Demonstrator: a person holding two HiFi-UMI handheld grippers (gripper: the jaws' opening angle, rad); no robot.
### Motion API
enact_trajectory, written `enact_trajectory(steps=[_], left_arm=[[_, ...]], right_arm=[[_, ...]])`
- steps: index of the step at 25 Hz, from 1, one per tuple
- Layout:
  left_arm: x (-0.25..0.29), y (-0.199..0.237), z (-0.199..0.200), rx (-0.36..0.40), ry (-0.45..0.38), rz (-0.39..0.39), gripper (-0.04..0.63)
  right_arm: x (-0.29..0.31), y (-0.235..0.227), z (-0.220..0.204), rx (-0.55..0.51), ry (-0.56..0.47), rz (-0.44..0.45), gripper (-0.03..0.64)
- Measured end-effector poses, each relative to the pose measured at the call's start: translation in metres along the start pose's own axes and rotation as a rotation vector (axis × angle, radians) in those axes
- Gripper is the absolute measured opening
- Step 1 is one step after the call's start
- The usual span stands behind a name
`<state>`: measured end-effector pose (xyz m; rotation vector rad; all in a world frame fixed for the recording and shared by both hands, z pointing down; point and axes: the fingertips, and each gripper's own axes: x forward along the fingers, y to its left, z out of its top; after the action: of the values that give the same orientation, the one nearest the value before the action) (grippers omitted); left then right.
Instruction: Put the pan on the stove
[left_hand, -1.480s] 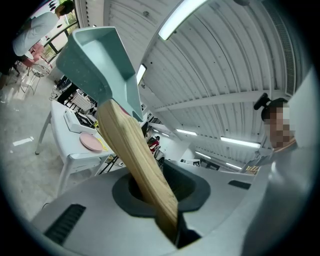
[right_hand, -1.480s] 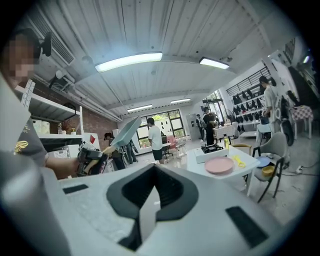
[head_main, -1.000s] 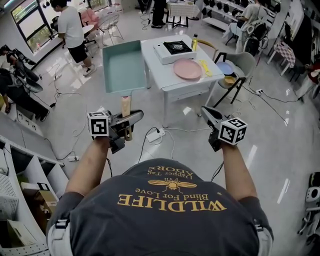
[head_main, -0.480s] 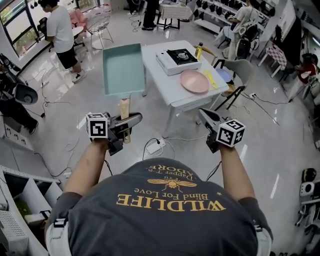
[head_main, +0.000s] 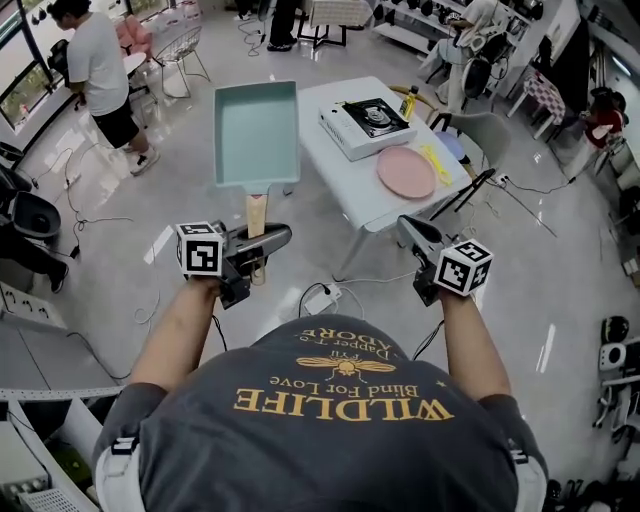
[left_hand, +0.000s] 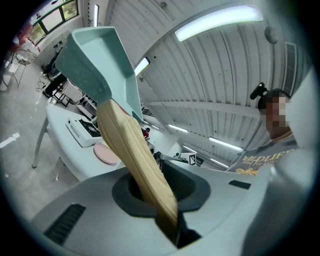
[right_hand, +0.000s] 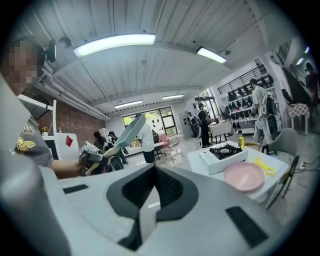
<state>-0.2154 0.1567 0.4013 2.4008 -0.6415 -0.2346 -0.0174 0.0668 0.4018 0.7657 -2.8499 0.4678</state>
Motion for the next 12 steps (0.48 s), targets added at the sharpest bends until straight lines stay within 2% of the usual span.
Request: enact_trajectory(steps=[7, 12], left_arm=[[0.031, 0.047, 0.019, -0.038, -0.016, -0.003, 0.054], [0.089, 0.081, 0.032, -0.039, -0.021, 0.040, 0.054]], right_arm=[[0.023, -0.054, 0.005, 0.020, 0.002, 0.006, 0.000], [0.035, -0.129, 0.012, 0.026, -0.010, 0.064, 0.000]])
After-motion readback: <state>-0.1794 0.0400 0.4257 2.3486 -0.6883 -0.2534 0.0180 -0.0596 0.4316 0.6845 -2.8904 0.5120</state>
